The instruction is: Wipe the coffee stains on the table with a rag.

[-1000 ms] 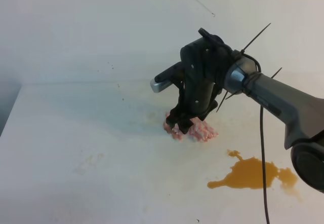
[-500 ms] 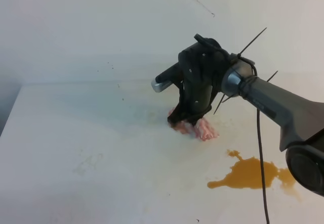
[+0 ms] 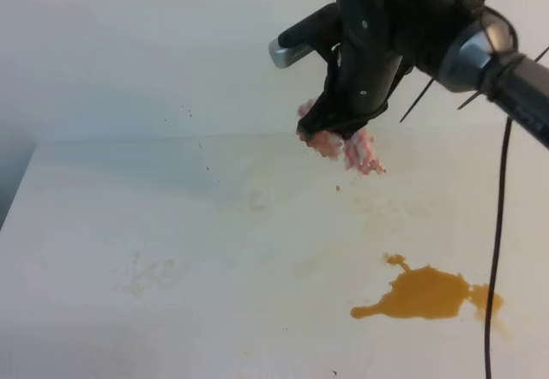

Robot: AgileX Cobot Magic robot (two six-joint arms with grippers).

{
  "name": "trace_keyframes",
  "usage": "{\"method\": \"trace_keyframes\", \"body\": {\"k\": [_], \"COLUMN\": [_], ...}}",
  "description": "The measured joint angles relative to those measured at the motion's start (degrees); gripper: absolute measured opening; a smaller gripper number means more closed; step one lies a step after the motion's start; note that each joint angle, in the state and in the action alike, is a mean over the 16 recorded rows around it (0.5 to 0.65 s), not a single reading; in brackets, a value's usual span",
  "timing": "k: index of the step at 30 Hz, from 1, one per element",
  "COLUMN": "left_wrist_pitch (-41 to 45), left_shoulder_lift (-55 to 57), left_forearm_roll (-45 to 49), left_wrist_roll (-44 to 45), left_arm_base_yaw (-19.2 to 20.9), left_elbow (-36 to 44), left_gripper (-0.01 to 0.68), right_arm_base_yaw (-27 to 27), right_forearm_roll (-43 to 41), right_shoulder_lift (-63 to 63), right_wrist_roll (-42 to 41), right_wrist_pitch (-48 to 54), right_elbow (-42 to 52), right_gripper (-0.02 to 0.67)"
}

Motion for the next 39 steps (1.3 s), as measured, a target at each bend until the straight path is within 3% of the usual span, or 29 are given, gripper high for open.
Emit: {"method": "trace_keyframes", "body": {"k": [14,23,29,39], "left_wrist_pitch": [0.0,0.1,0.0,0.1], "left_shoulder_lift": [-0.2,0.1,0.0,0.0], "left_forearm_roll": [0.0,0.0,0.0,0.0], "left_wrist_roll": [0.0,0.0,0.0,0.0], "left_arm_base_yaw": [0.0,0.0,0.0,0.0], "left_elbow": [-0.1,-0.3,-0.2,-0.2], "left_gripper": [-0.003,-0.003,-0.003,-0.003], "right_arm_base_yaw": [-0.4,-5.0,-10.2,-15.3], "right_forearm_roll": [0.1,-3.3,-4.7,-6.4], "right_shoulder_lift": [-24.0,-33.5,-33.4,-27.3], "right_wrist_roll": [2.6,8.6,11.2,14.0], "right_wrist_pitch": [-2.1,-10.0,-16.3,-24.7], "right_elbow": [37.2,59.7,66.5,67.6], "right_gripper": [0.050,0.050,0.050,0.058]}}
